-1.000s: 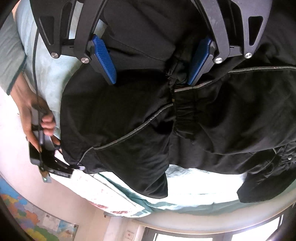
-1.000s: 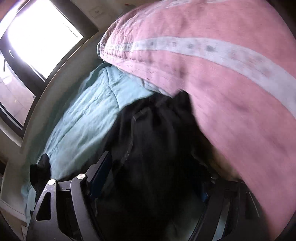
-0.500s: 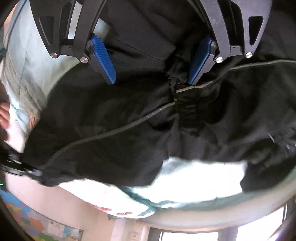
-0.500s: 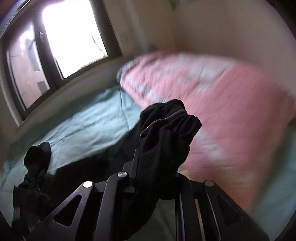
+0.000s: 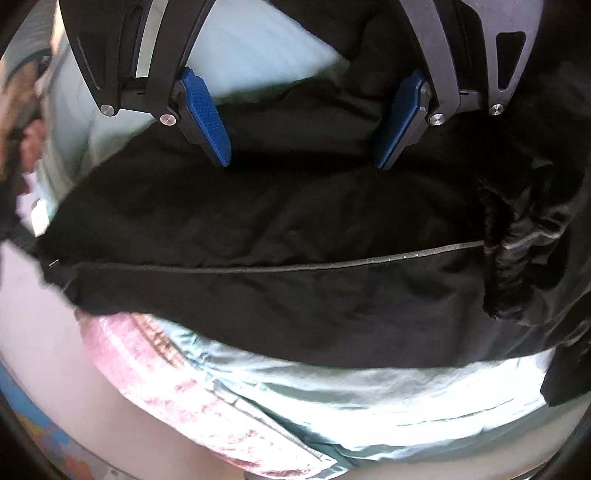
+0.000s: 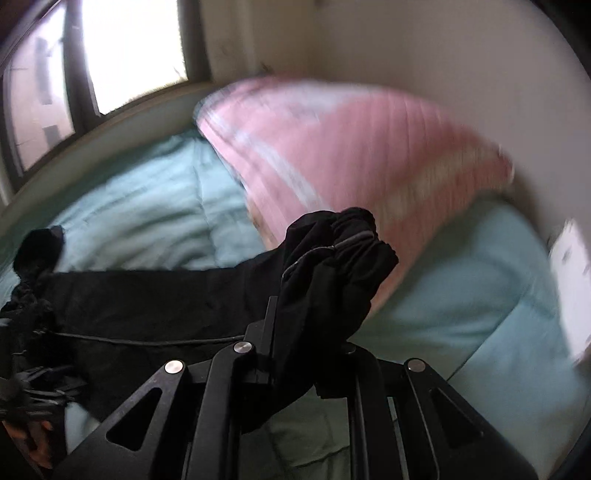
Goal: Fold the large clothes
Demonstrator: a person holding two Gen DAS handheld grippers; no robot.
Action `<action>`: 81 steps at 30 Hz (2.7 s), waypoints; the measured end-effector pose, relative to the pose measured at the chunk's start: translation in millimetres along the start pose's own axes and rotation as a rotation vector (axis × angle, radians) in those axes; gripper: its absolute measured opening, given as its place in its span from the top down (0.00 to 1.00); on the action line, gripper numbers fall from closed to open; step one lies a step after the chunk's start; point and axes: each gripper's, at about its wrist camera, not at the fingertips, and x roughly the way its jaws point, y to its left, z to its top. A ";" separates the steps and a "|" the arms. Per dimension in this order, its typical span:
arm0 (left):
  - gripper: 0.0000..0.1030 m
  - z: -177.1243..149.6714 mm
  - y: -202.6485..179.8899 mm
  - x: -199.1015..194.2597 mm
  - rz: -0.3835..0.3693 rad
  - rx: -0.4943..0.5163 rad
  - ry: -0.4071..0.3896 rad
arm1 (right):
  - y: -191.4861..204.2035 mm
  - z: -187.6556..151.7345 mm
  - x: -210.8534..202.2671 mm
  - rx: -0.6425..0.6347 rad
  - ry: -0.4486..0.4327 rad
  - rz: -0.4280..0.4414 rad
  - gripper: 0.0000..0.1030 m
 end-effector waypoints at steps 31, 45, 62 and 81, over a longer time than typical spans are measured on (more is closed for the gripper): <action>0.22 -108.1 206.3 -294.3 0.287 -0.301 -0.297 | 477.9 -65.8 -81.9 -0.637 -0.003 0.506 0.82; 0.22 -132.7 265.5 -290.9 0.219 -0.379 -0.231 | 560.6 -163.4 19.4 -0.672 0.307 0.498 0.70; 0.35 -56.8 262.2 -192.9 0.021 -0.421 -0.111 | 403.2 -87.6 -79.0 -0.480 0.152 0.557 0.32; 0.80 -71.5 333.8 -318.8 0.084 -0.410 -0.335 | 411.9 -39.0 -5.3 -0.361 0.198 0.478 0.32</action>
